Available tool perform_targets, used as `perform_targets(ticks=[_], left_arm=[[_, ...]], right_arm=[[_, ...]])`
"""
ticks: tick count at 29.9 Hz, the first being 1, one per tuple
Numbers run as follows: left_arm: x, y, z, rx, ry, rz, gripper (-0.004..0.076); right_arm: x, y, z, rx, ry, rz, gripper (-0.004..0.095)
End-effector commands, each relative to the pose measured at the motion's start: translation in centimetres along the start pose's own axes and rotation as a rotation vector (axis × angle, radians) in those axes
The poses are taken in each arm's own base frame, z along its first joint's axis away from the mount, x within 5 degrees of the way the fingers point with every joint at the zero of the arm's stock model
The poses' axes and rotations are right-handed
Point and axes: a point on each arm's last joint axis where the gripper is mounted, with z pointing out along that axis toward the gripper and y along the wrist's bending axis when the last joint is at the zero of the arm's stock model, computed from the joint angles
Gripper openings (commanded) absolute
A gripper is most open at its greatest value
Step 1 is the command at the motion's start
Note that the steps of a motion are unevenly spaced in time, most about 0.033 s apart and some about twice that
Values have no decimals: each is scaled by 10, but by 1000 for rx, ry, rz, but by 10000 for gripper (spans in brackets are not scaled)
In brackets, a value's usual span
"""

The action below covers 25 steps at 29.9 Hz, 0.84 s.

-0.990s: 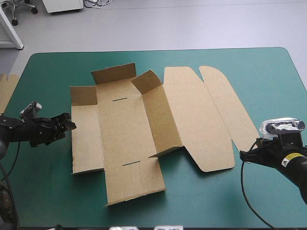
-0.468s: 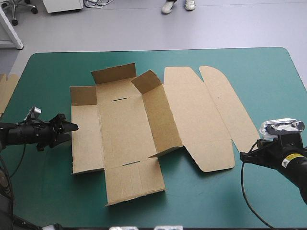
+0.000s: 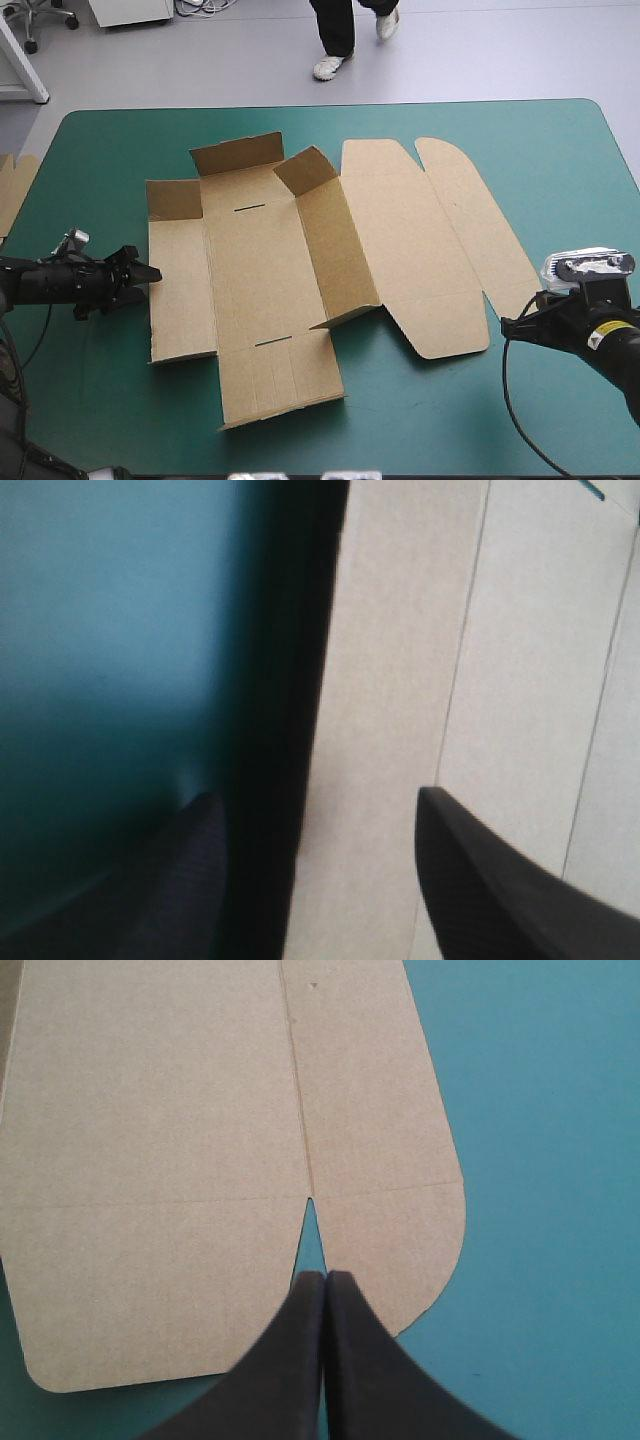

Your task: Fold the box

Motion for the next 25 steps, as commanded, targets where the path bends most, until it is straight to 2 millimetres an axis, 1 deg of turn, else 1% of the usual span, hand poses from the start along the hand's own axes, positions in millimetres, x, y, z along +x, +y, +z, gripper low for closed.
perform_targets(ticks=[1, 4, 13, 21, 25], left_arm=[[-3, -19, -5, 96, -10, 29, 412], [-1, -24, 0, 98, 12, 56, 412], [12, -53, 25, 135, 117, 175, 412], [15, -58, 27, 158, 135, 179, 412], [23, -63, 31, 166, 199, 205, 412]], right_arm=[[-13, 0, -7, 4, -87, -17, -13], [-13, 0, -7, 4, -87, -17, -13], [-13, 0, -7, 4, -87, -15, -13], [-13, 0, -7, 1, -83, -12, -13], [-13, 0, -7, 1, -83, -12, -13]])
